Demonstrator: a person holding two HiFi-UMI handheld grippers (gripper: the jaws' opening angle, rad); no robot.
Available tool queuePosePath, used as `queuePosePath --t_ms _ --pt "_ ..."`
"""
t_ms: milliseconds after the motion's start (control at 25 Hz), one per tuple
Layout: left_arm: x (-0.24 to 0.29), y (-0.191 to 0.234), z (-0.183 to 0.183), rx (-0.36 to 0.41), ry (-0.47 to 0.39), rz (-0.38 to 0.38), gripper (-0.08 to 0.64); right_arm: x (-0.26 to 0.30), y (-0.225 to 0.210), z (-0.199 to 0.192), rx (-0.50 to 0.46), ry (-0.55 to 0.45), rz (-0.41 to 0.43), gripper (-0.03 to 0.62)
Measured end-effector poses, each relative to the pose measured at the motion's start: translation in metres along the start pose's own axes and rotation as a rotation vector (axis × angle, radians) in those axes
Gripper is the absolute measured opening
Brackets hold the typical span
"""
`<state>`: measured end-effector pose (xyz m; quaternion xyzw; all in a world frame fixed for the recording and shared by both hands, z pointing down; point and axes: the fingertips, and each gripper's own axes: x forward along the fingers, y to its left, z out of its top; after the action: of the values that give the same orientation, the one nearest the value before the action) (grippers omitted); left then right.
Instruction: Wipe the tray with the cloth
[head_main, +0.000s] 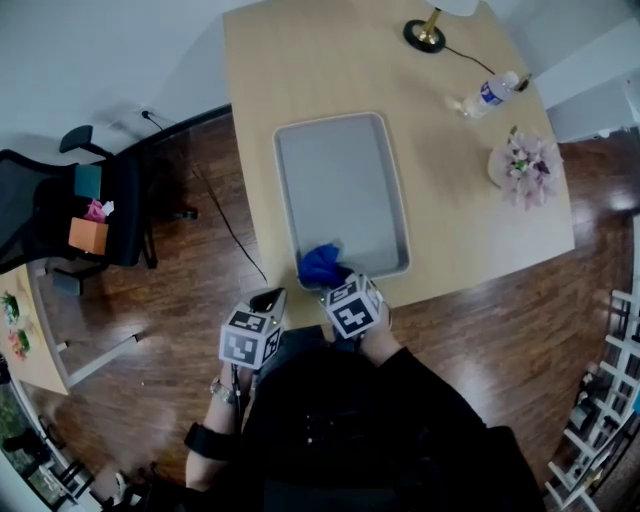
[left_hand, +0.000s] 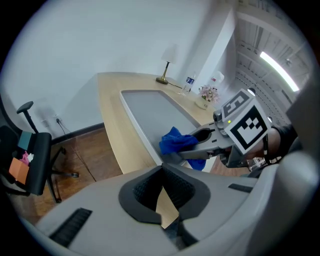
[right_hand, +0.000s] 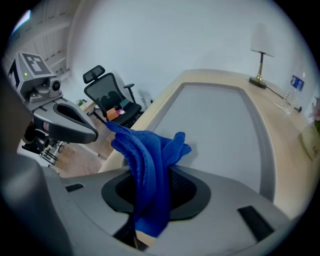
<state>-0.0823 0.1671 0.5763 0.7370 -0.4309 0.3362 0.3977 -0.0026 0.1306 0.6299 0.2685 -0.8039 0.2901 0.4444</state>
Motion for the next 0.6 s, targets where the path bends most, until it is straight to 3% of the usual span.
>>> queuePosePath --t_ms 280,600 --pt "-0.005 0.006 0.004 -0.008 -0.011 0.009 0.003 0.017 0.048 0.013 -0.048 0.021 0.127 0.133" --pt "-0.004 0.005 0.014 0.001 -0.024 0.012 0.003 0.016 0.057 0.013 -0.035 0.025 0.221 0.133"
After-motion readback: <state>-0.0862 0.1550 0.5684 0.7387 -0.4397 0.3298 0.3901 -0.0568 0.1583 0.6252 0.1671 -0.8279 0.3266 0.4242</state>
